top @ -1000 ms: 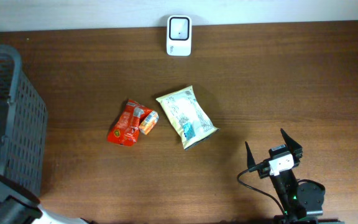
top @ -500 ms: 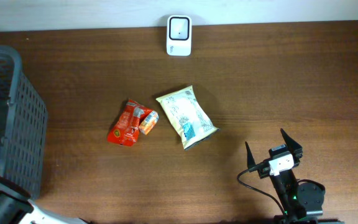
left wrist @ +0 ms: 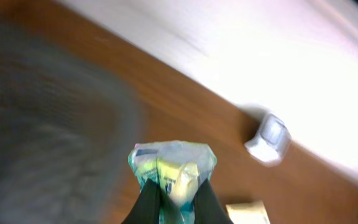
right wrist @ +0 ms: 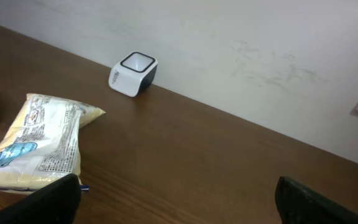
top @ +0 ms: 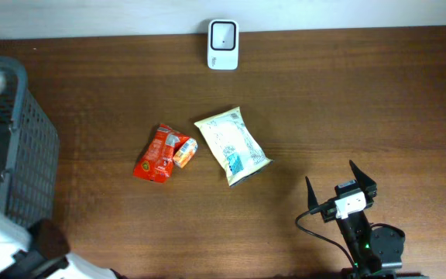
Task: Scan the item barcode
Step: 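Take a small green-white pack from the basket and place it near the bag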
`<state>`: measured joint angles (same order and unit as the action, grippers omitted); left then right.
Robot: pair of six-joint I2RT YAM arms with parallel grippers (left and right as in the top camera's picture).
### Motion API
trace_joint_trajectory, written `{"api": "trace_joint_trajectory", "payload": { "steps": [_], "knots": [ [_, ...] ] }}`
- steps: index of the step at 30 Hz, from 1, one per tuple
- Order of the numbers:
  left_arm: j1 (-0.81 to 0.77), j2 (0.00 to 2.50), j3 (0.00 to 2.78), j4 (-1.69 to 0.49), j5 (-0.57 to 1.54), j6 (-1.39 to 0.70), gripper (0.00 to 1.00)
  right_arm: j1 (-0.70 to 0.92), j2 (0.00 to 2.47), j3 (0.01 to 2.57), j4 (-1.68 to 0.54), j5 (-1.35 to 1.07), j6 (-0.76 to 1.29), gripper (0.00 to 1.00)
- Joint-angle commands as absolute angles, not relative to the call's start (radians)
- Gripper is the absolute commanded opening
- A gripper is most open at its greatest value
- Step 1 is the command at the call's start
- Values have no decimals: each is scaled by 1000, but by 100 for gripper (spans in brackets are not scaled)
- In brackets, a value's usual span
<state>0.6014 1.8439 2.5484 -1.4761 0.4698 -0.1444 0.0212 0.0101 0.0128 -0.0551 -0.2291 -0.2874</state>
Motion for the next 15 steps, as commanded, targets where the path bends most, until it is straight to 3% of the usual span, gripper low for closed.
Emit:
{"api": "trace_joint_trajectory", "payload": {
  "steps": [1, 4, 7, 15],
  "knots": [
    [308, 1822, 2551, -1572, 263, -26, 0, 28, 3, 6, -57, -232, -277, 99],
    [65, 1854, 2426, -1611, 160, -30, 0, 28, 3, 6, -57, -232, -276, 99],
    [-154, 1883, 2126, -1493, 147, -33, 0, 28, 3, 6, -57, -232, -276, 99],
    [-420, 1886, 1519, -1149, 98, -203, 0, 28, 3, 6, -57, -232, -277, 99]
  ]
}}
